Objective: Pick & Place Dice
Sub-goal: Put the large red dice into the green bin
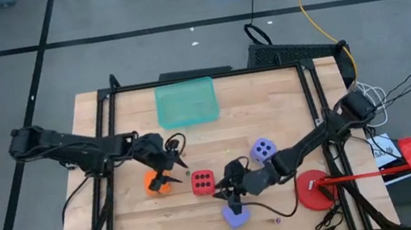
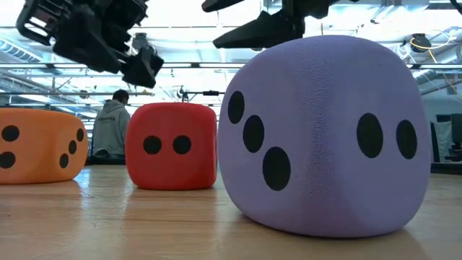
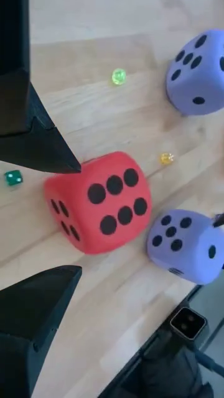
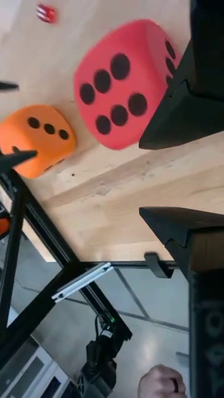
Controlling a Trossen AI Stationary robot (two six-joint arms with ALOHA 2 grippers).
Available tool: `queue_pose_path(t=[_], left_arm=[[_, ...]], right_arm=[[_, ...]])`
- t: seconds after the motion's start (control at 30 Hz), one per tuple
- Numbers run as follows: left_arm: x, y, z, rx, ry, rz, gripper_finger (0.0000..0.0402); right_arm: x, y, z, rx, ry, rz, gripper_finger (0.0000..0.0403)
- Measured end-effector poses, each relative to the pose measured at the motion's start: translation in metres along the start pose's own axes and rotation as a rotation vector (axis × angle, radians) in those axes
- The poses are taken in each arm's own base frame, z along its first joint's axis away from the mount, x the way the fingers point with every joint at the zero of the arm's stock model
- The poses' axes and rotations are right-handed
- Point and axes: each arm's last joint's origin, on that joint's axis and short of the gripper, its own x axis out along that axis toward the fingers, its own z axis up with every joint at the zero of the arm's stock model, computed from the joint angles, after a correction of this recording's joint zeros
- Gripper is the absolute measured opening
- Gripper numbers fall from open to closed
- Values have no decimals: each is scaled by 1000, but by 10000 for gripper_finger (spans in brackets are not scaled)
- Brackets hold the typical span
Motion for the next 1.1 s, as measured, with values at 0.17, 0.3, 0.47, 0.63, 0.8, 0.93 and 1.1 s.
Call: queue_pose_path(t=[0.17, 0.3, 0.47, 0.63, 0.8, 0.93, 1.1], left_arm=[[12, 8, -10, -12, 55, -3, 267], [24, 11, -18, -29, 99, -23, 267], [39, 15, -23, -36, 93, -75, 267], [48, 18, -28, -47, 97, -77, 267], [46, 23, -27, -62, 70, -80, 267], [43, 28, -27, -84, 43, -116, 267], [41, 32, -28, -79, 39, -109, 267]], right_arm=[[9, 2, -7, 28, 35, 12, 153], [9, -1, -8, 42, 54, -12, 153], [9, -6, -11, 50, 88, -59, 153], [17, -16, -15, 54, 130, -88, 153], [30, -29, -18, 56, 175, -97, 153], [41, -39, -24, 48, 221, -126, 153], [56, -35, -23, 20, 247, -122, 153]])
